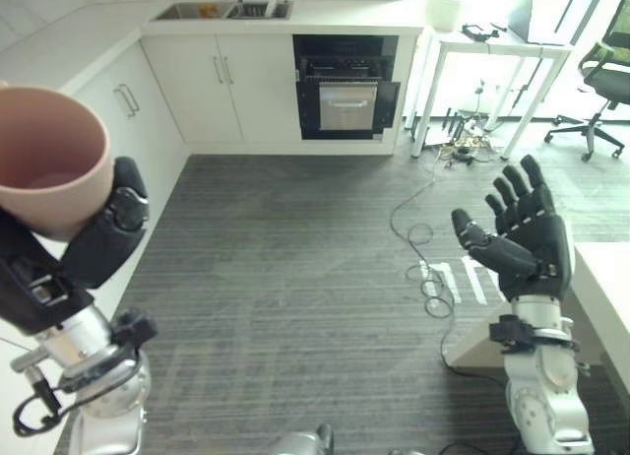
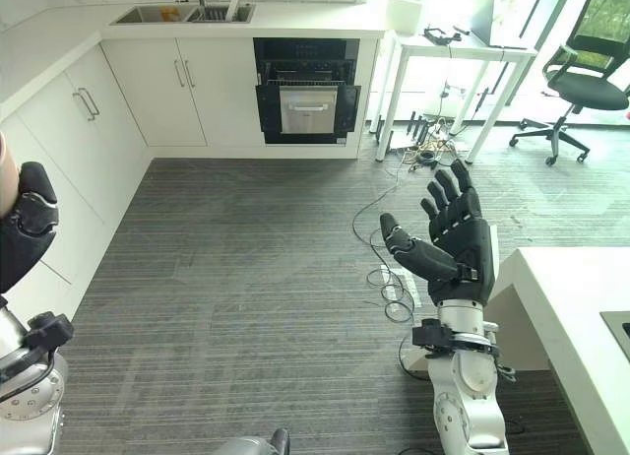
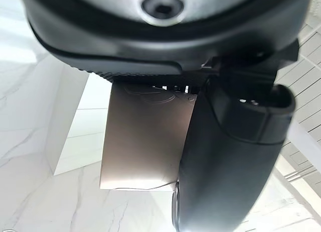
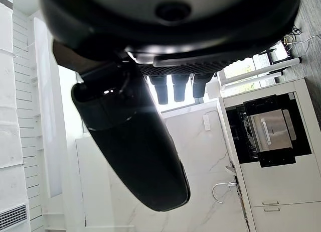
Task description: Place the dishes in the dishwasher.
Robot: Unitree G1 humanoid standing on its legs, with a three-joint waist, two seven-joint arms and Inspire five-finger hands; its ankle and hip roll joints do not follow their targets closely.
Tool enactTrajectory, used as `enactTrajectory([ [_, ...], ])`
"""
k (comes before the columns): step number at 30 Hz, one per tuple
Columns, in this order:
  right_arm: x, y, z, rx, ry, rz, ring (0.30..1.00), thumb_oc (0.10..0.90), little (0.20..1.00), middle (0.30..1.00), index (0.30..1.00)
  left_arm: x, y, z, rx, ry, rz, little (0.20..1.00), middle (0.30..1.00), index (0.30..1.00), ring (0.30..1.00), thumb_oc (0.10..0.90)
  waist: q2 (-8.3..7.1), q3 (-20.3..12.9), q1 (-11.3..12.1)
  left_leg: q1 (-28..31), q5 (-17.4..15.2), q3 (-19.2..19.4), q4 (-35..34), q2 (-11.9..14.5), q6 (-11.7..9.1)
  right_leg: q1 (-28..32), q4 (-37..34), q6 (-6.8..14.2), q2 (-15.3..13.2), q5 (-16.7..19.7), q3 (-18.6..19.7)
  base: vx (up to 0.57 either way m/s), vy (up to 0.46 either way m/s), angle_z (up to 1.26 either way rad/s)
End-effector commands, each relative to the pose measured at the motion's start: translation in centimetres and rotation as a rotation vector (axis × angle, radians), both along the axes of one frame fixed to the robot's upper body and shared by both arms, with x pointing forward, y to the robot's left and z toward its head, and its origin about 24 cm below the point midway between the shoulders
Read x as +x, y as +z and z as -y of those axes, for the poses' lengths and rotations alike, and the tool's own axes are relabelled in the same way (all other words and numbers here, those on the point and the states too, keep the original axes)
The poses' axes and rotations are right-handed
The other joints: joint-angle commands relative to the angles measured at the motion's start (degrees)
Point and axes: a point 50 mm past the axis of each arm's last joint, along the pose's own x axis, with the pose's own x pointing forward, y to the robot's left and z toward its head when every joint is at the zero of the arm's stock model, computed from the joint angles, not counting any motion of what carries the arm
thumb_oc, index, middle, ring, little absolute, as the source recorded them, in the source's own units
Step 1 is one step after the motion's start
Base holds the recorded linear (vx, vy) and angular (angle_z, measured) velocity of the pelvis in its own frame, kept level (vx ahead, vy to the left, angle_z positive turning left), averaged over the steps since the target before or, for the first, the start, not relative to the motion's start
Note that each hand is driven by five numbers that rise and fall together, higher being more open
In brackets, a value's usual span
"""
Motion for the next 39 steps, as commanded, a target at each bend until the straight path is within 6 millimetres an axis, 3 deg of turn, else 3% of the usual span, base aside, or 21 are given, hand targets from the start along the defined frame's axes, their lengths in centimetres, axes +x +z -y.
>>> enactTrajectory([
  [1, -0.2, 4.8, -0.2, -0.056, 0.033, 0.255, 0.900, 0.800, 0.900, 0.900, 0.900, -0.5, 3.0, 0.7, 0.074, -0.085, 0.177, 0.300, 0.300, 0.300, 0.300, 0.400, -0.62, -4.3, -0.9, 2.5, -7.1, -0.3, 3.5, 5.6, -5.1, 2.9, -2.9, 1.7, 1.4, -1.1, -0.9, 0.05, -0.080, -0.17],
  [5, -0.6, 4.6, -0.1, -0.093, 0.109, 0.229, 0.900, 0.800, 0.900, 0.900, 0.900, -1.2, 2.4, -0.3, 0.032, -0.079, 0.146, 0.300, 0.300, 0.300, 0.300, 0.400, -1.24, -3.6, -1.2, 4.9, -5.8, 1.8, 3.5, 4.8, -5.5, 3.4, -2.9, 0.9, 1.6, -1.0, -1.7, 0.11, -0.127, -0.19],
  [7, -0.6, 4.7, 0.0, -0.107, 0.118, 0.233, 0.900, 0.800, 0.900, 0.900, 0.900, -1.4, 2.1, -0.5, 0.013, -0.086, 0.148, 0.300, 0.300, 0.300, 0.300, 0.400, -2.23, -2.7, -0.9, 6.4, -0.9, 4.2, 3.5, 3.6, -6.4, 4.0, -2.9, -0.4, 1.1, -1.8, -1.7, 0.09, -0.149, -0.19],
  [9, -0.6, 4.9, 0.0, -0.133, 0.120, 0.239, 0.900, 0.800, 0.900, 0.900, 0.900, -1.5, 1.8, -0.3, 0.003, -0.096, 0.145, 0.300, 0.300, 0.300, 0.300, 0.400, -3.52, 0.0, -0.2, 0.6, 5.8, 6.1, 16.2, 2.9, -8.9, 5.5, -2.9, -2.6, 0.1, -2.4, -2.2, 0.04, -0.142, -0.16],
  [10, -0.5, 4.9, 0.0, -0.134, 0.119, 0.240, 0.900, 0.800, 0.900, 0.900, 0.900, -1.5, 1.8, -0.3, 0.003, -0.097, 0.146, 0.300, 0.300, 0.300, 0.300, 0.400, -3.37, 0.1, -0.3, -0.4, 5.8, 5.8, 17.5, 3.2, -9.1, 5.4, -2.9, -2.8, 0.3, -2.4, -2.3, 0.04, -0.050, -0.07],
  [12, -0.5, 4.6, -0.1, -0.172, 0.111, 0.226, 0.900, 0.800, 0.900, 0.900, 0.900, -1.3, 1.4, 0.1, 0.017, -0.085, 0.114, 0.300, 0.300, 0.300, 0.300, 0.400, -2.31, 1.1, -0.4, -4.2, 8.1, 5.6, 15.4, 6.3, -10.1, 5.8, -2.9, -2.4, 1.5, -2.5, -1.5, 0.19, 0.116, 0.17],
  [13, -0.4, 4.7, 0.0, -0.171, 0.119, 0.217, 0.900, 0.800, 0.900, 0.900, 0.900, -1.1, 1.2, 0.3, 0.041, -0.069, 0.084, 0.300, 0.300, 0.300, 0.300, 0.400, -1.57, 1.1, -0.5, -3.7, 8.6, 7.6, 5.5, 9.7, -10.0, 6.1, -2.9, -1.2, 1.6, -3.2, -1.3, 0.32, 0.300, 0.21],
  [15, -0.8, 4.4, 0.4, -0.187, 0.132, 0.216, 0.900, 0.800, 0.900, 0.900, 0.900, -1.3, 1.1, 0.0, 0.044, -0.052, 0.067, 0.300, 0.300, 0.300, 0.300, 0.400, 0.78, 1.3, -0.2, -8.6, 8.0, 6.4, 3.5, 15.9, -10.6, 7.6, -2.9, 0.0, 2.8, -4.7, 0.0, 0.37, 0.432, -0.01],
  [17, -1.4, 4.4, 0.9, -0.190, 0.141, 0.225, 0.900, 0.800, 0.900, 0.900, 0.900, -1.4, 1.1, -0.1, 0.043, -0.052, 0.076, 0.300, 0.300, 0.300, 0.300, 0.400, 1.24, 0.8, -0.4, -10.4, 9.4, 4.1, 3.5, 16.9, -11.0, 8.2, -2.9, 0.1, 3.1, -5.3, 1.2, 0.24, 0.286, -0.10],
  [20, -1.6, 4.9, 1.4, -0.177, 0.131, 0.246, 0.900, 0.800, 0.900, 0.900, 0.900, -1.3, 1.1, -0.2, 0.039, -0.060, 0.089, 0.300, 0.300, 0.300, 0.300, 0.400, 0.73, -0.4, -0.7, -9.9, 4.8, 3.5, 3.5, 15.3, -10.4, 9.5, -2.9, 1.4, 1.4, -5.9, 2.5, 0.25, 0.286, -0.38],
  [23, -1.7, 5.3, 1.5, -0.194, 0.016, 0.282, 0.900, 0.800, 0.900, 0.900, 0.900, -0.3, 1.6, 0.2, 0.064, -0.069, 0.090, 0.300, 0.300, 0.300, 0.300, 0.400, 0.84, -2.2, -0.5, -7.8, 2.3, 3.2, 3.5, 11.6, -7.9, 12.8, -2.9, 3.7, -1.5, -5.6, 4.2, 0.30, 0.314, -0.36],
  [25, -2.1, 5.7, 1.3, -0.204, -0.045, 0.305, 0.900, 0.800, 0.900, 0.900, 0.900, 0.2, 1.8, 0.2, 0.056, -0.099, 0.085, 0.300, 0.300, 0.300, 0.300, 0.400, 0.51, -2.8, -0.4, -6.6, 1.2, 2.7, 3.5, 9.4, -5.7, 15.5, -2.9, 5.1, -3.6, 0.0, 3.6, 0.33, 0.321, -0.06],
  [26, -2.2, 5.7, 1.0, -0.189, -0.062, 0.301, 0.900, 0.800, 0.900, 0.900, 0.900, 0.6, 1.9, 0.4, 0.057, -0.124, 0.071, 0.300, 0.300, 0.300, 0.300, 0.400, 0.84, -3.3, -0.7, -5.2, 0.1, 1.7, 3.5, 8.0, -4.1, 16.8, -1.2, 5.7, -5.6, 7.2, 2.7, 0.31, 0.365, 0.35],
  [28, -2.1, 5.6, 0.7, -0.183, -0.055, 0.276, 0.900, 0.800, 0.900, 0.900, 0.900, 1.3, 2.2, 0.8, 0.073, -0.156, 0.050, 0.300, 0.300, 0.300, 0.300, 0.400, 1.91, -3.2, -1.7, -1.7, -2.3, 0.7, 3.5, 5.8, -1.6, 11.9, 14.7, 5.6, -10.0, 12.1, 3.6, 0.30, 0.452, 0.56],
  [29, -2.0, 5.4, 0.2, -0.194, -0.034, 0.262, 0.900, 0.800, 0.900, 0.900, 0.900, 1.6, 2.4, 1.0, 0.089, -0.165, 0.045, 0.300, 0.300, 0.300, 0.300, 0.400, 3.10, -3.4, -2.4, -0.3, -3.0, 0.3, 3.5, 5.7, -0.7, 7.9, 20.8, 4.7, -10.2, 13.3, 3.9, 0.29, 0.410, 0.75],
  [30, -1.7, 5.0, -0.3, -0.205, 0.029, 0.241, 0.900, 0.800, 0.900, 0.900, 0.900, 1.7, 2.5, 1.3, 0.103, -0.146, 0.048, 0.300, 0.300, 0.300, 0.300, 0.400, 2.90, -2.9, -3.5, 1.5, -4.4, 0.9, 3.5, 5.2, -0.4, 2.0, 24.6, 4.0, -9.0, 11.6, 5.6, 0.22, 0.229, 0.63],
  [32, -1.7, 4.8, -0.4, -0.212, 0.059, 0.230, 0.900, 0.800, 0.900, 0.900, 0.900, 1.8, 2.5, 1.6, 0.104, -0.153, 0.050, 0.300, 0.300, 0.300, 0.300, 0.400, 1.80, -2.7, -3.9, 1.6, -4.2, 0.4, 3.5, 4.4, -0.5, 0.1, 17.2, 3.0, -2.4, 8.3, 3.9, 0.27, -0.026, 0.03],
  [33, -1.7, 4.9, -0.1, -0.197, 0.076, 0.242, 0.900, 0.800, 0.900, 0.900, 0.900, 1.6, 2.5, 1.4, 0.107, -0.154, 0.050, 0.300, 0.300, 0.300, 0.300, 0.400, 0.87, -2.0, -4.6, 3.2, -5.5, 1.0, 3.5, 3.9, -0.8, -1.7, 10.5, 3.2, -1.1, 9.8, 0.5, 0.32, -0.135, -0.10],
  [35, -1.7, 5.1, 0.2, -0.191, 0.105, 0.281, 0.900, 0.800, 0.900, 0.900, 0.900, 1.2, 2.3, 1.4, 0.117, -0.164, 0.049, 0.300, 0.300, 0.300, 0.300, 0.400, -0.61, -0.4, -6.1, 5.9, -8.4, 2.0, 3.5, 3.7, -2.0, -4.0, -2.9, 3.7, -1.0, 11.3, -3.0, 0.33, -0.212, 0.72],
  [38, -1.7, 5.7, -0.3, -0.224, 0.127, 0.343, 0.900, 0.800, 0.900, 0.900, 0.900, 1.4, 2.0, 2.6, 0.142, -0.213, 0.044, 0.300, 0.300, 0.300, 0.300, 0.400, -2.26, 0.7, -8.4, 9.8, -13.4, -0.7, 3.5, 1.5, -1.9, -16.5, -2.9, 5.7, -3.9, 12.3, 1.5, 0.47, -0.259, 0.50],
  [39, -1.6, 5.8, -0.4, -0.220, 0.137, 0.343, 0.900, 0.800, 0.900, 0.900, 0.900, 1.4, 2.0, 2.7, 0.146, -0.214, 0.045, 0.300, 0.300, 0.300, 0.300, 0.400, -2.39, 0.5, -8.3, 10.5, -14.3, -0.9, 3.5, 1.3, -1.8, -16.8, -2.9, 5.8, -4.3, 13.0, 0.5, 0.52, -0.301, 0.47],
])
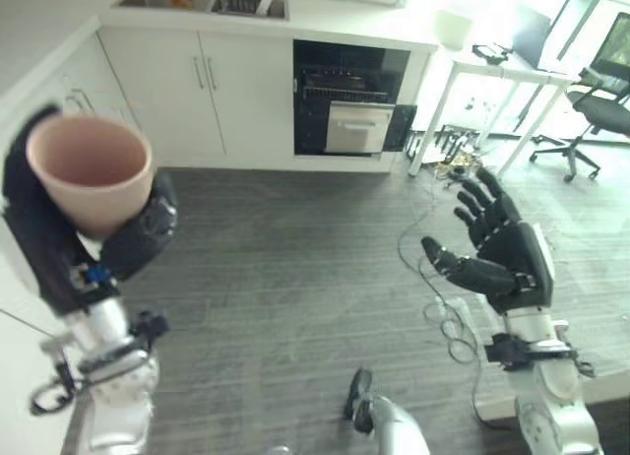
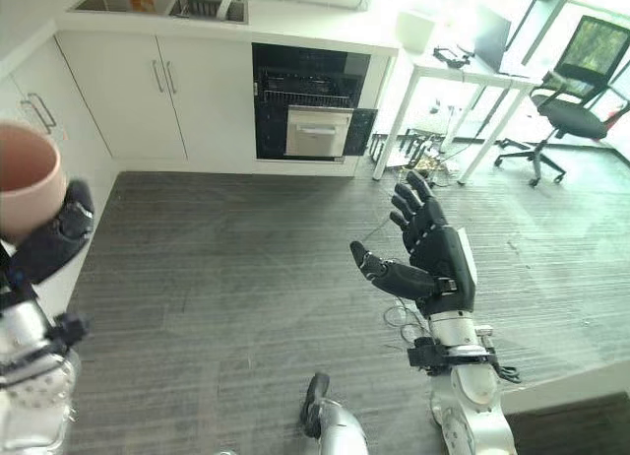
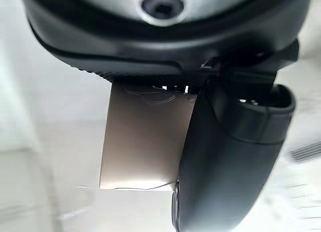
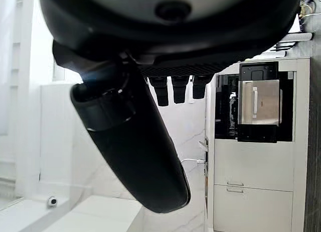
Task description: Place the dishes in the dishwasher.
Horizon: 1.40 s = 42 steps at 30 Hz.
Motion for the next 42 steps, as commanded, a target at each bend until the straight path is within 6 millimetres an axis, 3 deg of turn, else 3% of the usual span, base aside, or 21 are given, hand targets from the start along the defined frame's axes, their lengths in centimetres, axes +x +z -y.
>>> enactTrajectory([
  [1, -0.4, 6.2, 0.4, -0.030, 0.037, 0.364, 0.900, 0.800, 0.900, 0.900, 0.900, -1.0, 6.3, 3.2, 0.241, -0.182, 0.305, 0.300, 0.300, 0.300, 0.300, 0.400, 2.57, -3.3, 0.5, 0.2, -1.5, -7.4, -2.2, 5.3, -2.3, 9.6, -1.7, 7.7, -2.2, 4.2, 0.0, 0.33, -0.207, 0.44],
  [5, 0.2, 5.9, 0.1, -0.025, 0.116, 0.319, 0.900, 0.800, 0.900, 0.900, 0.900, -0.7, 6.5, 3.1, 0.234, -0.177, 0.290, 0.300, 0.300, 0.300, 0.300, 0.400, 2.08, -5.7, 0.5, 3.4, -2.3, -6.7, -2.2, 6.2, -3.5, 12.9, -1.7, 7.4, -1.0, 4.0, -1.1, 0.41, -0.272, 0.30],
  [7, 0.1, 5.9, 0.0, -0.021, 0.129, 0.310, 0.900, 0.800, 0.900, 0.900, 0.900, -0.7, 6.4, 2.8, 0.230, -0.168, 0.282, 0.300, 0.300, 0.300, 0.300, 0.400, 2.42, -6.8, 0.4, 4.9, -1.0, -6.1, -2.2, 7.1, -4.2, 14.4, -1.7, 6.3, 0.3, 2.8, -1.6, 0.44, -0.294, -0.12],
  [11, -0.1, 6.0, 0.2, -0.029, 0.129, 0.326, 0.900, 0.800, 0.900, 0.900, 0.900, -0.9, 6.2, 2.8, 0.224, -0.172, 0.281, 0.300, 0.300, 0.300, 0.300, 0.400, 3.36, -8.1, 0.7, 7.0, 9.3, -5.6, -2.2, 9.3, -7.3, 17.7, -1.7, 3.0, 3.8, -1.1, -2.2, 0.42, -0.344, -0.53],
  [12, -0.1, 6.0, 0.3, -0.038, 0.135, 0.314, 0.900, 0.800, 0.900, 0.900, 0.900, -1.0, 5.9, 2.7, 0.219, -0.172, 0.266, 0.300, 0.300, 0.300, 0.300, 0.400, 3.20, -8.5, 1.1, 9.1, 16.7, -5.1, -0.7, 8.7, -8.8, 20.4, -1.7, 0.9, 5.3, -4.1, -2.4, 0.53, -0.475, -0.80],
  [14, -0.2, 5.8, 0.5, -0.049, 0.142, 0.298, 0.900, 0.800, 0.900, 0.900, 0.900, -1.1, 5.6, 2.7, 0.216, -0.170, 0.252, 0.300, 0.300, 0.300, 0.300, 0.400, 2.80, -7.8, 1.8, 6.4, 19.6, -4.3, 9.4, 8.4, -10.3, 23.3, -1.7, -0.9, 6.2, -6.4, -3.0, 0.39, -0.393, -0.66],
  [15, -0.2, 5.8, 0.5, -0.047, 0.152, 0.293, 0.900, 0.800, 0.900, 0.900, 0.900, -1.2, 5.4, 2.7, 0.214, -0.170, 0.247, 0.300, 0.300, 0.300, 0.300, 0.400, 1.83, -7.6, 2.2, 4.5, 20.5, -3.9, 14.7, 6.8, -10.1, 24.0, -1.7, -1.7, 5.4, -6.8, -3.4, 0.26, -0.292, -0.68],
  [17, -0.3, 5.4, 0.6, -0.047, 0.155, 0.281, 0.900, 0.800, 0.900, 0.900, 0.900, -1.3, 5.2, 2.9, 0.225, -0.185, 0.235, 0.300, 0.300, 0.300, 0.300, 0.400, 0.82, -6.7, 3.0, -1.9, 20.4, -3.5, 23.8, 5.9, -9.6, 25.8, -1.7, -2.5, 5.0, -7.5, -3.0, 0.20, -0.237, -0.93],
  [19, -0.2, 5.4, 0.6, -0.048, 0.149, 0.278, 0.900, 0.800, 0.900, 0.900, 0.900, -1.2, 5.1, 3.2, 0.241, -0.198, 0.226, 0.300, 0.300, 0.300, 0.300, 0.400, 0.76, -6.1, 3.5, -5.9, 18.9, -3.9, 25.7, 5.5, -8.6, 26.4, -1.7, -2.4, 5.0, -7.7, -2.9, 0.16, -0.112, -0.50],
  [21, -0.1, 5.4, 0.4, -0.040, 0.153, 0.281, 0.900, 0.800, 0.900, 0.900, 0.900, -1.2, 5.2, 3.3, 0.256, -0.199, 0.210, 0.300, 0.300, 0.300, 0.300, 0.400, 0.99, -5.1, 4.8, -9.7, 17.2, -4.1, 22.1, 4.6, -7.5, 27.3, -1.7, -1.8, 5.4, -8.0, -2.1, 0.29, -0.027, -0.16],
  [22, 0.0, 5.6, 0.2, -0.020, 0.165, 0.288, 0.900, 0.800, 0.900, 0.900, 0.900, -1.5, 5.1, 3.1, 0.261, -0.183, 0.197, 0.300, 0.300, 0.300, 0.300, 0.400, 1.98, -4.7, 4.5, -9.8, 17.0, -3.2, 10.0, 6.0, -6.8, 27.2, -1.7, -0.5, 7.3, -8.4, 1.1, 0.33, 0.047, -0.31],
  [23, 0.1, 5.5, 0.1, -0.014, 0.168, 0.286, 0.900, 0.800, 0.900, 0.900, 0.900, -1.5, 5.0, 3.0, 0.261, -0.180, 0.194, 0.300, 0.300, 0.300, 0.300, 0.400, 2.04, -4.6, 4.7, -8.8, 17.5, -2.6, 6.4, 6.2, -6.7, 27.2, -1.7, -0.2, 7.6, -8.5, 2.5, 0.53, 0.162, -0.93],
  [24, 0.1, 5.1, -0.2, -0.001, 0.184, 0.270, 0.900, 0.800, 0.900, 0.900, 0.900, -1.7, 5.0, 2.6, 0.247, -0.166, 0.187, 0.300, 0.300, 0.300, 0.300, 0.400, 3.63, -4.4, 4.8, -10.3, 18.8, -4.0, -2.2, 7.4, -7.1, 27.6, -1.7, 0.5, 10.1, -9.8, 6.5, 0.43, 0.207, -0.96],
  [25, 0.0, 4.8, -0.4, -0.004, 0.198, 0.258, 0.900, 0.800, 0.900, 0.900, 0.900, -1.6, 4.9, 2.5, 0.235, -0.158, 0.185, 0.300, 0.300, 0.300, 0.300, 0.400, 4.96, -4.1, 4.9, -14.5, 18.1, -5.0, -2.2, 9.7, -7.7, 28.5, -1.7, 0.6, 11.7, -11.0, 8.1, 0.49, 0.256, -0.85],
  [27, -0.3, 4.5, -0.2, -0.013, 0.201, 0.251, 0.900, 0.800, 0.900, 0.900, 0.900, -1.4, 4.8, 2.8, 0.230, -0.168, 0.192, 0.300, 0.300, 0.300, 0.300, 0.400, 6.08, -4.5, 5.1, -21.3, 18.3, -4.8, -2.2, 13.5, -8.6, 30.4, -1.7, 0.5, 13.4, -13.3, 10.6, 0.49, 0.214, -0.88],
  [30, -0.7, 5.1, 0.1, -0.013, 0.233, 0.286, 0.900, 0.800, 0.900, 0.900, 0.900, -0.8, 4.7, 2.7, 0.192, -0.193, 0.190, 0.300, 0.300, 0.300, 0.300, 0.400, 5.82, -5.4, 5.0, -22.2, 16.6, -3.9, -2.2, 12.8, -8.0, 32.7, -1.7, 1.5, 12.2, -14.7, 11.7, 0.39, 0.166, -0.74],
  [32, -0.7, 5.4, 0.0, 0.007, 0.253, 0.291, 0.900, 0.800, 0.900, 0.900, 0.900, -0.8, 4.8, 2.6, 0.193, -0.185, 0.195, 0.300, 0.300, 0.300, 0.300, 0.400, 5.68, -6.7, 5.4, -20.3, 15.1, -6.5, -2.2, 11.0, -6.6, 35.5, -1.7, 2.6, 10.9, -15.0, 12.7, 0.56, 0.255, -0.26],
  [35, -0.8, 5.6, -0.4, 0.027, 0.267, 0.302, 0.900, 0.800, 0.900, 0.900, 0.900, -0.7, 5.2, 3.0, 0.201, -0.206, 0.208, 0.300, 0.300, 0.300, 0.300, 0.400, 5.09, -7.6, 5.9, -18.9, 14.1, -7.5, -2.2, 9.1, -5.0, 37.6, -1.7, 4.2, 9.2, -11.8, 12.4, 0.38, 0.165, -0.18],
  [38, -0.5, 5.6, -1.2, 0.035, 0.278, 0.305, 0.900, 0.800, 0.900, 0.900, 0.900, 0.1, 5.5, 3.7, 0.229, -0.252, 0.201, 0.300, 0.300, 0.300, 0.300, 0.400, 4.77, -8.3, 6.2, -17.3, 12.8, -8.8, -2.2, 7.6, -3.1, 41.0, -1.6, 6.8, 7.4, -4.5, 10.1, 0.32, 0.157, 0.12],
  [40, -0.3, 5.7, -1.8, 0.068, 0.287, 0.308, 0.900, 0.800, 0.900, 0.900, 0.900, 0.7, 5.7, 4.4, 0.252, -0.279, 0.187, 0.300, 0.300, 0.300, 0.300, 0.400, 5.30, -8.2, 6.5, -14.7, 11.4, -9.8, -2.2, 6.8, -1.5, 38.4, 11.9, 8.1, 5.3, 2.9, 8.7, 0.32, 0.235, 0.01],
  [42, -0.4, 5.5, -2.2, 0.088, 0.304, 0.316, 0.900, 0.800, 0.900, 0.900, 0.900, 0.9, 5.6, 4.8, 0.275, -0.278, 0.180, 0.300, 0.300, 0.300, 0.300, 0.400, 6.91, -7.7, 5.8, -11.8, 9.9, -10.7, -2.2, 7.3, -0.4, 31.1, 25.1, 7.6, 4.2, 5.9, 9.1, 0.22, 0.219, -0.04],
])
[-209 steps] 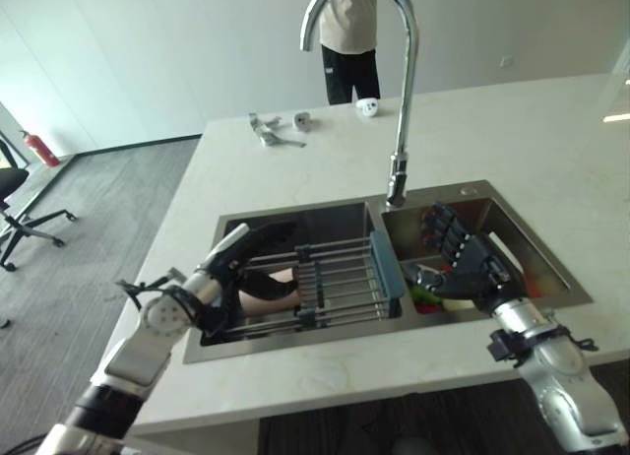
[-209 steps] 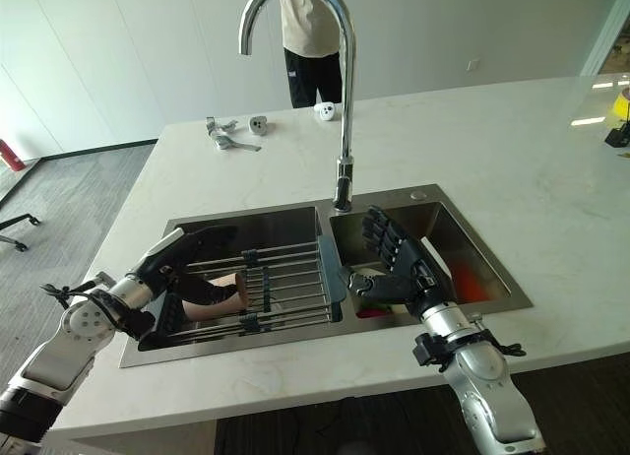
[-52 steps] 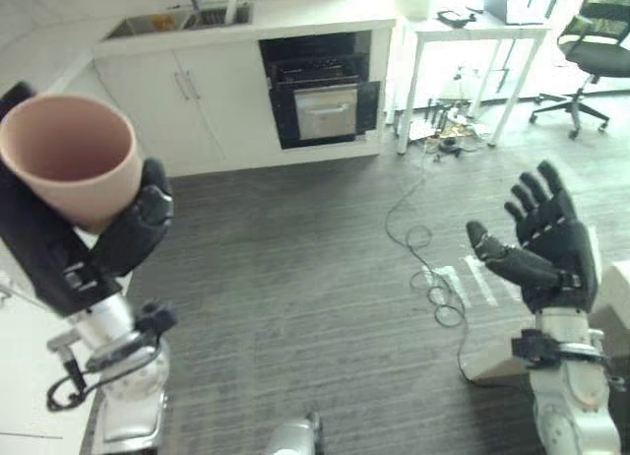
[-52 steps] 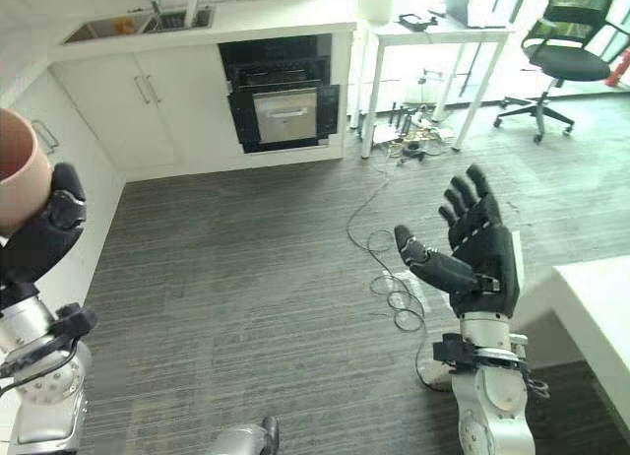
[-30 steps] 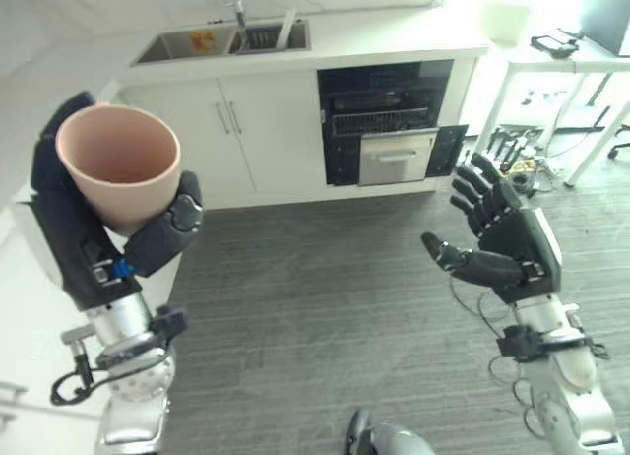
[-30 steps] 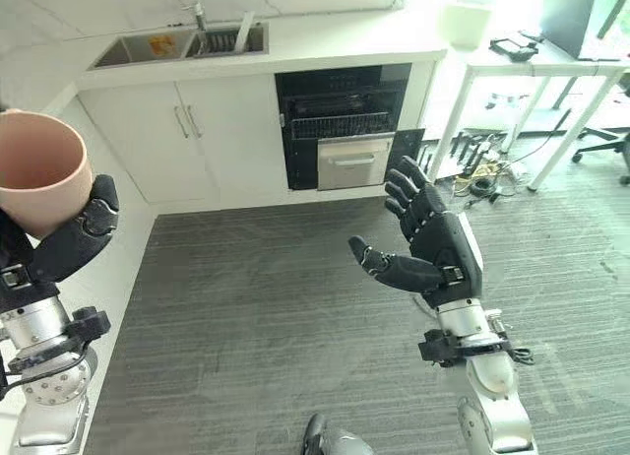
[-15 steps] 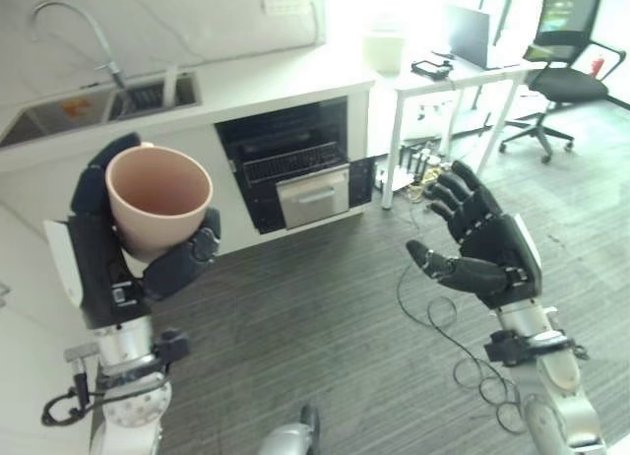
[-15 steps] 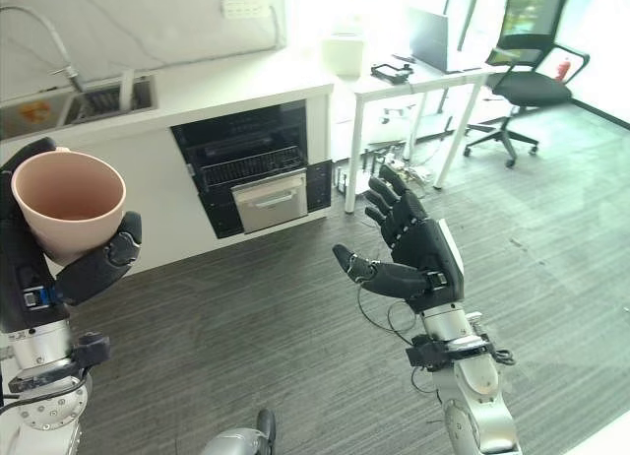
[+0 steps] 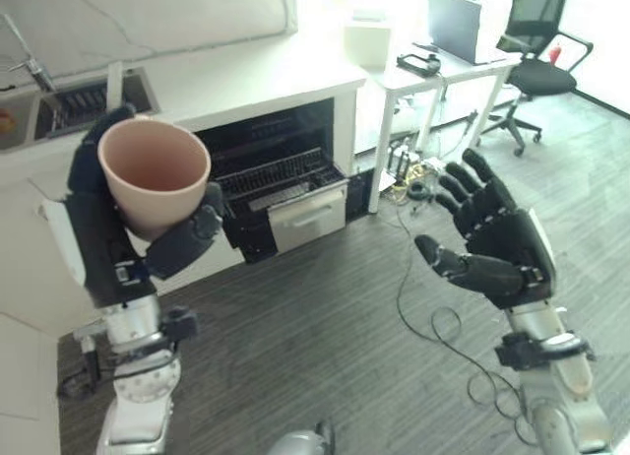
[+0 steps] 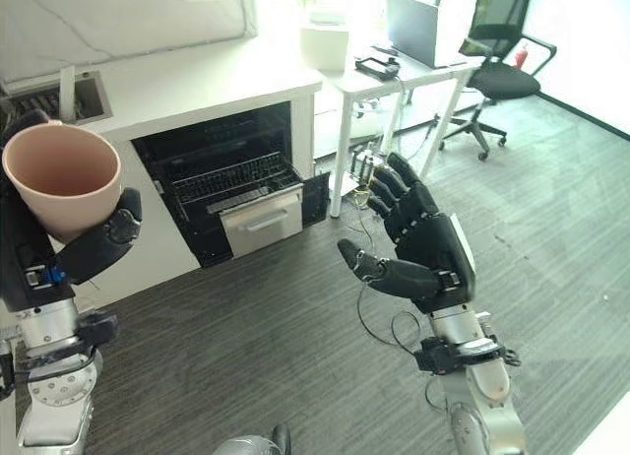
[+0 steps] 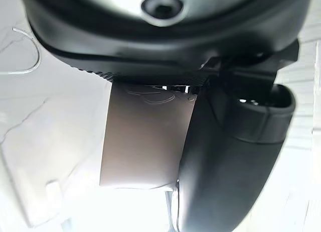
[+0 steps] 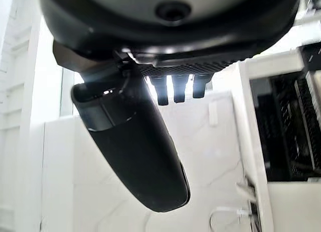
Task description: Place the dishes in the dishwasher.
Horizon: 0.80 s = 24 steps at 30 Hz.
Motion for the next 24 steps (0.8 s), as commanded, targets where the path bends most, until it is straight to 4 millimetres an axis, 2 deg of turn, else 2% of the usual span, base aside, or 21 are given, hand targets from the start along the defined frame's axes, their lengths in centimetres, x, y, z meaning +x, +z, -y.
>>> enactTrajectory([
  [1, -0.5, 2.7, -0.2, 0.041, 0.023, 0.188, 0.900, 0.800, 0.900, 0.900, 0.900, -1.2, 2.3, 1.1, 0.144, -0.064, 0.117, 0.300, 0.300, 0.300, 0.300, 0.400, 2.67, -4.3, -0.7, 1.2, 1.1, -6.8, -4.2, 6.5, -6.7, -6.7, 3.1, -0.9, -1.4, 17.6, -1.5, 0.19, 0.085, 0.10],
  [2, -0.5, 2.3, -0.5, 0.033, 0.043, 0.178, 0.900, 0.800, 0.900, 0.900, 0.900, -1.2, 2.4, 1.0, 0.138, -0.052, 0.119, 0.300, 0.300, 0.300, 0.300, 0.400, 2.37, -3.8, -1.0, 2.3, 0.7, -6.4, -4.2, 6.4, -6.7, -10.2, 0.5, -2.2, -2.4, 15.6, -2.7, 0.22, -0.031, 0.22],
  [3, -0.5, 2.2, -0.6, 0.030, 0.053, 0.175, 0.900, 0.800, 0.900, 0.900, 0.900, -1.3, 2.5, 0.9, 0.140, -0.043, 0.124, 0.300, 0.300, 0.300, 0.300, 0.400, 1.97, -3.7, -0.9, 2.5, 0.6, -6.3, -4.2, 6.3, -6.9, -10.7, -3.5, -2.5, -2.8, 14.6, -3.5, 0.28, -0.136, 0.17],
  [4, -0.4, 2.3, -0.7, 0.034, 0.064, 0.176, 0.900, 0.800, 0.900, 0.900, 0.900, -1.3, 2.6, 0.8, 0.160, -0.029, 0.134, 0.300, 0.300, 0.300, 0.300, 0.400, 1.52, -3.4, -0.9, 3.0, 0.1, -6.4, -4.2, 6.2, -7.2, -10.9, -8.7, -2.6, -3.3, 14.6, -4.2, 0.24, -0.249, 0.12],
  [6, -0.2, 2.4, -0.8, 0.046, 0.080, 0.189, 0.900, 0.800, 0.900, 0.900, 0.900, -1.3, 2.8, 1.0, 0.227, -0.012, 0.146, 0.300, 0.300, 0.300, 0.300, 0.400, 0.16, -2.5, -1.4, 4.6, -1.7, -6.8, -4.2, 6.1, -8.1, -11.6, -23.7, -2.3, -5.0, 16.0, -5.4, 0.30, -0.396, 0.39],
  [7, 0.2, 2.6, -0.8, 0.060, 0.099, 0.197, 0.900, 0.800, 0.900, 0.900, 0.900, -1.3, 2.8, 1.2, 0.279, -0.007, 0.148, 0.300, 0.300, 0.300, 0.300, 0.400, -0.98, -1.6, -2.1, 6.3, -3.7, -7.1, -4.2, 6.3, -9.1, -14.2, -26.5, -1.5, -7.4, 15.2, -4.2, 0.35, -0.465, 0.25],
  [8, 0.3, 2.7, -0.8, 0.064, 0.106, 0.200, 0.900, 0.800, 0.900, 0.900, 0.900, -1.3, 2.7, 1.4, 0.291, -0.008, 0.147, 0.300, 0.300, 0.300, 0.300, 0.400, -1.77, -1.2, -2.6, 7.5, -5.0, -7.5, -4.2, 6.1, -9.8, -17.7, -26.5, -0.7, -8.9, 14.9, -2.0, 0.35, -0.456, -0.04],
  [10, 0.6, 3.0, -1.1, 0.065, 0.133, 0.210, 0.900, 0.800, 0.900, 0.900, 0.900, -1.4, 2.5, 1.5, 0.296, -0.013, 0.139, 0.300, 0.300, 0.300, 0.300, 0.400, -2.03, -0.9, -2.7, 9.4, -7.5, -8.4, -4.2, 6.9, -10.4, -22.2, -26.5, 0.3, -10.8, 16.3, -0.8, 0.33, -0.344, 0.13],
  [12, 0.6, 3.1, -1.4, 0.053, 0.143, 0.217, 0.900, 0.800, 0.900, 0.900, 0.900, -1.6, 2.3, 1.6, 0.292, -0.016, 0.134, 0.300, 0.300, 0.300, 0.300, 0.400, -2.04, -1.0, -2.7, 10.6, -9.1, -9.5, -4.2, 7.2, -10.8, -23.4, -26.5, 0.6, -10.9, 16.8, -0.1, 0.26, -0.249, 0.40],
  [14, 0.4, 3.3, -1.8, 0.035, 0.151, 0.225, 0.900, 0.800, 0.900, 0.900, 0.900, -1.7, 2.3, 1.6, 0.294, -0.035, 0.123, 0.300, 0.300, 0.300, 0.300, 0.400, -2.37, -1.9, -2.5, 12.0, -10.3, -11.5, -4.2, 8.5, -12.5, -22.2, -26.5, 1.6, -9.9, 15.6, 1.4, 0.39, -0.456, 0.41],
  [15, 0.3, 3.4, -2.0, 0.029, 0.160, 0.225, 0.900, 0.800, 0.900, 0.900, 0.900, -1.6, 2.3, 1.7, 0.294, -0.034, 0.118, 0.300, 0.300, 0.300, 0.300, 0.400, -2.59, -2.2, -2.4, 12.5, -10.1, -11.6, -4.2, 9.5, -13.3, -21.4, -26.5, 2.1, -10.3, 15.4, 1.2, 0.40, -0.534, 0.65],
  [17, 0.4, 3.4, -2.4, 0.038, 0.197, 0.212, 0.900, 0.800, 0.900, 0.900, 0.900, -1.5, 2.4, 1.5, 0.291, -0.004, 0.105, 0.300, 0.300, 0.300, 0.300, 0.400, -2.73, -2.5, -1.7, 14.4, -9.6, -9.9, -4.2, 12.7, -14.6, -20.1, -26.5, 2.4, -10.5, 15.1, -3.5, 0.29, -0.405, 0.70],
  [18, 0.5, 3.4, -2.3, 0.038, 0.199, 0.208, 0.900, 0.800, 0.900, 0.900, 0.900, -1.5, 2.3, 1.4, 0.287, -0.003, 0.097, 0.300, 0.300, 0.300, 0.300, 0.400, -2.64, -2.7, -1.8, 15.0, -9.2, -10.3, -4.2, 13.3, -14.9, -19.9, -26.5, 2.2, -9.9, 14.9, -3.4, 0.33, -0.451, 0.22],
  [19, 0.6, 3.4, -2.5, 0.042, 0.217, 0.197, 0.900, 0.800, 0.900, 0.900, 0.900, -1.4, 2.1, 1.0, 0.256, -0.009, 0.076, 0.300, 0.300, 0.300, 0.300, 0.400, -2.29, -3.2, -2.0, 16.1, -6.7, -11.4, -4.2, 14.6, -15.7, -19.7, -26.5, 1.4, -8.1, 14.2, -2.6, 0.29, -0.411, 0.01],
  [20, 0.7, 3.4, -2.6, 0.042, 0.233, 0.195, 0.900, 0.800, 0.900, 0.900, 0.900, -1.4, 2.1, 1.0, 0.235, -0.015, 0.066, 0.300, 0.300, 0.300, 0.300, 0.400, -2.09, -3.4, -1.8, 16.3, -3.7, -11.1, -4.2, 15.7, -16.1, -19.1, -26.5, 0.5, -7.1, 13.4, -3.8, 0.34, -0.499, 0.09],
  [22, 0.8, 3.1, -2.8, 0.006, 0.239, 0.199, 0.900, 0.800, 0.900, 0.900, 0.900, -1.6, 1.8, 0.9, 0.218, -0.031, 0.051, 0.300, 0.300, 0.300, 0.300, 0.400, -2.15, -3.7, -0.9, 15.3, 4.1, -9.6, -4.2, 17.3, -16.4, -16.5, -26.5, -1.8, -4.6, 10.9, -5.8, 0.28, -0.468, -0.05],
  [24, 0.9, 3.0, -2.7, -0.003, 0.231, 0.198, 0.900, 0.800, 0.900, 0.900, 0.900, -1.7, 1.7, 1.1, 0.210, -0.037, 0.050, 0.300, 0.300, 0.300, 0.300, 0.400, -2.64, -3.5, -0.4, 14.8, 7.2, -8.5, -4.2, 17.3, -15.9, -14.8, -26.5, -3.3, -3.2, 9.4, -6.1, 0.23, -0.390, -0.30],
])
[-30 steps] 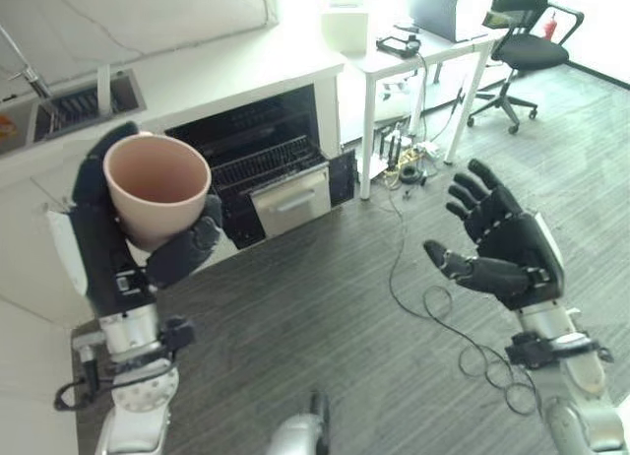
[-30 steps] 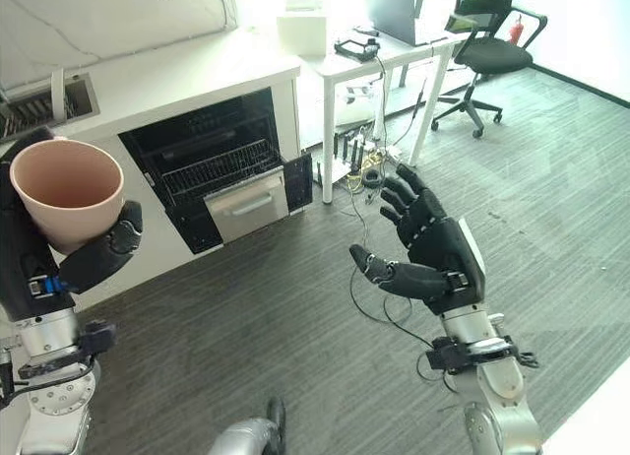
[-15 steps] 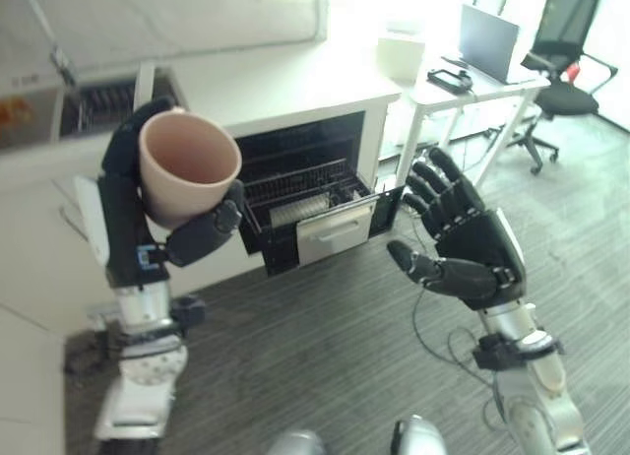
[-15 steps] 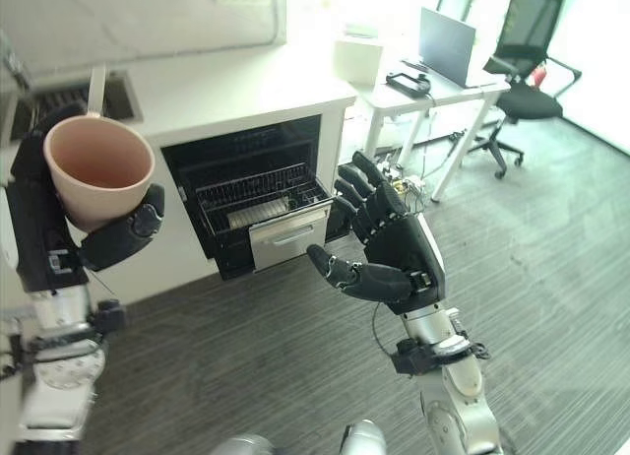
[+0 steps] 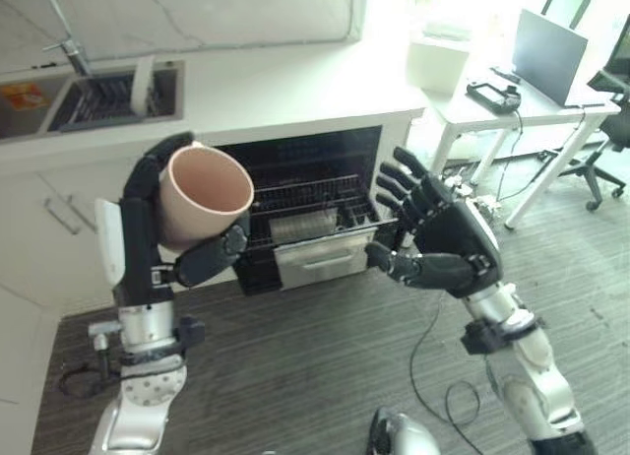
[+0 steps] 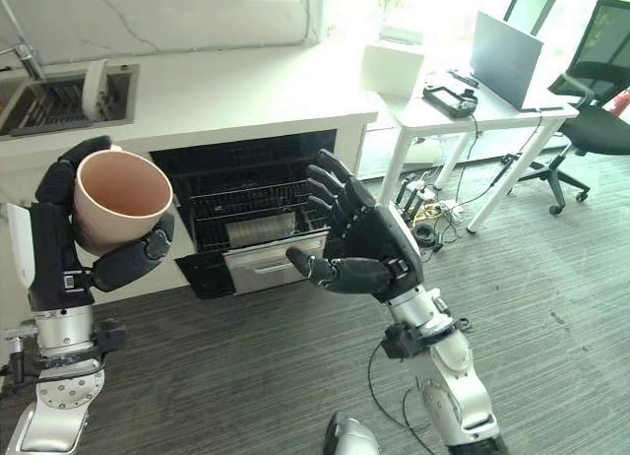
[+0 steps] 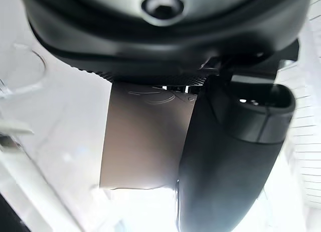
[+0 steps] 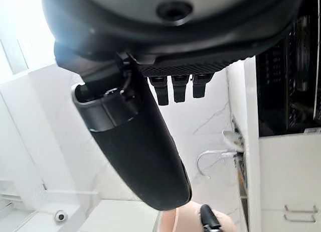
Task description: Place the dishes in the dishwasher.
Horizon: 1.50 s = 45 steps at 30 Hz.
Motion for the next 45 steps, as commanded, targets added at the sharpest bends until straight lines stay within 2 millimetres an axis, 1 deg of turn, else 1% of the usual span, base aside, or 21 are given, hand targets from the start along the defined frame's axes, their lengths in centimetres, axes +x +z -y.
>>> enactTrajectory([
  [1, -1.2, 3.8, 0.3, 0.096, 0.010, 0.227, 0.900, 0.800, 0.900, 0.900, 0.900, -0.7, 3.4, 0.9, -0.001, -0.103, 0.188, 0.300, 0.300, 0.300, 0.300, 0.400, -0.78, -4.7, -0.8, -3.3, 5.3, 5.3, -1.3, -3.4, 5.5, 5.8, -12.2, 9.2, -3.9, 4.5, 4.2, 0.21, -0.355, -0.13],
  [2, -1.2, 3.6, 0.5, 0.098, -0.007, 0.220, 0.900, 0.800, 0.900, 0.900, 0.900, -0.7, 3.3, 0.8, -0.041, -0.124, 0.187, 0.300, 0.300, 0.300, 0.300, 0.400, -1.22, -4.5, -0.9, -3.2, 6.5, 7.9, -1.3, -3.7, 5.7, 6.9, -12.2, 8.4, -3.7, 3.6, 3.6, 0.21, -0.401, -0.04],
  [4, -1.3, 3.3, 1.1, 0.089, -0.058, 0.209, 0.900, 0.800, 0.900, 0.900, 0.900, -0.7, 3.2, 0.9, -0.104, -0.176, 0.183, 0.300, 0.300, 0.300, 0.300, 0.400, -2.02, -3.8, -1.1, -5.2, 5.5, 13.3, 2.9, -5.1, 6.3, 9.1, -12.2, 7.4, -4.3, 2.6, 1.3, 0.16, -0.361, 0.26],
  [8, -1.4, 2.8, 1.2, 0.094, -0.054, 0.172, 0.900, 0.800, 0.900, 0.900, 0.900, -0.7, 2.8, 1.4, -0.148, -0.204, 0.160, 0.300, 0.300, 0.300, 0.300, 0.400, -1.43, -2.9, -0.3, -7.4, 1.2, 15.4, -1.3, -11.8, 8.3, 10.7, -12.2, 8.0, -4.2, 1.7, -0.8, 0.10, -0.068, 0.86],
  [9, -1.4, 2.6, 1.0, 0.068, -0.072, 0.180, 0.900, 0.800, 0.900, 0.900, 0.900, -0.8, 2.8, 1.4, -0.176, -0.217, 0.159, 0.300, 0.300, 0.300, 0.300, 0.400, 0.76, -2.4, -0.6, -11.9, -0.5, 17.9, -1.3, -9.5, 7.6, 11.5, -12.2, 8.2, -2.9, 0.8, -2.2, 0.10, 0.189, 0.97],
  [11, -1.6, 2.6, 1.0, 0.009, -0.080, 0.201, 0.900, 0.800, 0.900, 0.900, 0.900, -0.9, 2.6, 1.0, -0.241, -0.196, 0.168, 0.300, 0.300, 0.300, 0.300, 0.400, 2.87, -2.2, 0.3, -20.5, 4.8, 13.6, -1.3, -3.6, 4.6, 12.7, -12.2, 8.0, -1.0, -1.9, -0.8, 0.14, 0.290, 0.77],
  [14, -1.8, 2.6, 1.3, -0.027, -0.078, 0.200, 0.900, 0.800, 0.900, 0.900, 0.900, -1.1, 2.5, 0.5, -0.275, -0.181, 0.184, 0.300, 0.300, 0.300, 0.300, 0.400, 2.97, -2.5, -0.3, -21.5, 5.7, 15.2, -1.3, -1.2, 4.2, 13.3, -12.2, 7.6, -1.1, -2.7, -1.3, 0.11, 0.173, -0.24],
  [16, -2.1, 2.6, 2.2, -0.051, -0.068, 0.181, 0.900, 0.800, 0.900, 0.900, 0.900, -1.2, 2.5, 0.1, -0.284, -0.168, 0.204, 0.300, 0.300, 0.300, 0.300, 0.400, 2.33, -2.8, -1.2, -20.0, 2.8, 16.3, -1.3, -1.5, 4.4, 14.0, -12.2, 8.1, -2.6, -3.0, -1.7, 0.16, 0.239, -0.13],
  [19, -2.3, 2.5, 2.8, -0.056, -0.058, 0.167, 0.900, 0.800, 0.900, 0.900, 0.900, -1.2, 2.7, -0.2, -0.281, -0.171, 0.214, 0.300, 0.300, 0.300, 0.300, 0.400, 2.27, -3.3, -1.6, -19.3, 2.1, 16.2, -1.3, -2.1, 4.8, 14.6, -12.2, 8.3, -3.3, -2.5, -1.2, 0.21, 0.226, -0.13],
  [24, -2.2, 2.5, 2.3, -0.027, -0.031, 0.165, 0.900, 0.800, 0.900, 0.900, 0.900, -0.8, 3.3, 0.1, -0.242, -0.197, 0.227, 0.300, 0.300, 0.300, 0.300, 0.400, 1.93, -3.4, -0.7, -17.7, 0.5, 14.1, -1.3, -5.2, 6.4, 17.5, -12.2, 10.4, -5.5, -1.5, -0.2, 0.22, 0.199, 0.07],
  [27, -2.2, 2.7, 1.3, -0.014, -0.028, 0.191, 0.900, 0.800, 0.900, 0.900, 0.900, -0.5, 3.7, 0.1, -0.225, -0.194, 0.233, 0.300, 0.300, 0.300, 0.300, 0.400, 1.52, -3.5, 0.2, -16.8, -0.4, 13.6, -1.3, -7.0, 8.3, 20.7, -12.2, 12.1, -8.1, 1.5, -0.4, 0.26, 0.214, 0.13],
  [30, -2.4, 2.6, 0.8, 0.014, -0.022, 0.176, 0.900, 0.800, 0.900, 0.900, 0.900, -0.1, 3.9, 0.3, -0.196, -0.194, 0.224, 0.300, 0.300, 0.300, 0.300, 0.400, 1.93, -4.3, 0.3, -16.0, -1.3, 12.8, -1.3, -8.5, 10.4, 23.6, -10.3, 12.7, -9.6, 8.6, -0.6, 0.36, 0.321, 0.28],
  [31, -2.5, 2.4, 0.3, 0.031, -0.010, 0.151, 0.900, 0.800, 0.900, 0.900, 0.900, 0.5, 4.0, 0.9, -0.169, -0.195, 0.208, 0.300, 0.300, 0.300, 0.300, 0.400, 2.82, -4.6, 0.0, -14.5, -2.6, 12.3, -1.3, -9.7, 12.4, 21.4, 5.0, 12.8, -12.7, 12.0, 1.0, 0.32, 0.350, 0.30],
  [34, -2.5, 2.0, -0.2, 0.036, 0.011, 0.131, 0.900, 0.800, 0.900, 0.900, 0.900, 0.8, 3.9, 1.3, -0.147, -0.182, 0.202, 0.300, 0.300, 0.300, 0.300, 0.400, 3.42, -4.7, -0.9, -13.8, -3.2, 11.7, -1.3, -9.8, 13.2, 16.9, 10.4, 12.0, -12.1, 14.1, 3.2, 0.29, 0.134, 0.17],
  [36, -2.4, 1.7, -0.4, 0.041, 0.039, 0.112, 0.900, 0.800, 0.900, 0.900, 0.900, 0.7, 3.8, 1.0, -0.136, -0.155, 0.205, 0.300, 0.300, 0.300, 0.300, 0.400, 2.59, -4.1, -1.1, -12.7, -3.5, 12.0, -1.3, -9.6, 12.5, 14.4, 3.3, 11.2, -10.6, 11.9, 1.7, 0.33, -0.161, 0.08],
  [38, -2.1, 1.7, -0.6, 0.048, 0.074, 0.117, 0.900, 0.800, 0.900, 0.900, 0.900, 0.4, 4.0, 0.3, -0.126, -0.131, 0.214, 0.300, 0.300, 0.300, 0.300, 0.400, 1.10, -3.1, -1.6, -10.4, -5.2, 12.2, -1.3, -9.3, 11.0, 12.4, -10.2, 11.2, -10.7, 12.4, -1.3, 0.40, -0.289, -0.30],
  [39, -1.9, 1.7, -0.6, 0.047, 0.084, 0.124, 0.900, 0.800, 0.900, 0.900, 0.900, 0.2, 4.1, 0.1, -0.116, -0.125, 0.219, 0.300, 0.300, 0.300, 0.300, 0.400, 0.24, -2.2, -1.9, -9.1, -6.3, 12.2, -1.3, -9.1, 10.0, 9.6, -12.2, 11.5, -12.0, 10.9, -1.4, 0.47, -0.406, -0.29],
  [40, -1.8, 1.9, -0.6, 0.049, 0.089, 0.135, 0.900, 0.800, 0.900, 0.900, 0.900, 0.0, 4.1, 0.2, -0.101, -0.124, 0.225, 0.300, 0.300, 0.300, 0.300, 0.400, -0.98, -1.2, -2.9, -7.7, -7.8, 11.7, -1.3, -9.2, 8.8, 4.1, -12.2, 12.7, -13.4, 10.4, 1.9, 0.63, -0.550, 0.42],
  [41, -1.6, 2.1, -0.7, 0.052, 0.084, 0.136, 0.900, 0.800, 0.900, 0.900, 0.900, -0.2, 3.9, 0.3, -0.101, -0.131, 0.228, 0.300, 0.300, 0.300, 0.300, 0.400, -1.41, -0.9, -4.1, -6.0, -10.2, 9.6, -1.3, -9.0, 8.1, -0.6, -12.2, 13.6, -13.1, 12.6, 7.4, 0.91, -0.816, 0.20],
  [42, -1.6, 2.0, -0.3, 0.048, 0.057, 0.130, 0.900, 0.800, 0.900, 0.900, 0.900, -0.2, 3.8, 0.3, -0.105, -0.155, 0.224, 0.300, 0.300, 0.300, 0.300, 0.400, -1.08, -1.2, -5.0, -4.1, -12.5, 5.5, -1.3, -8.3, 7.9, -2.4, -12.2, 14.2, -11.5, 12.3, 11.2, 0.78, -0.686, 0.45],
  [45, -1.7, 1.9, 0.0, -0.017, 0.044, 0.133, 0.900, 0.800, 0.900, 0.900, 0.900, -0.3, 3.2, -0.2, -0.203, -0.150, 0.181, 0.300, 0.300, 0.300, 0.300, 0.400, -0.88, -2.6, -5.6, -1.7, -8.3, 5.2, -1.3, -4.3, 5.2, -0.5, -12.2, 13.8, -8.9, 9.8, 9.5, 0.53, -0.537, 0.93],
])
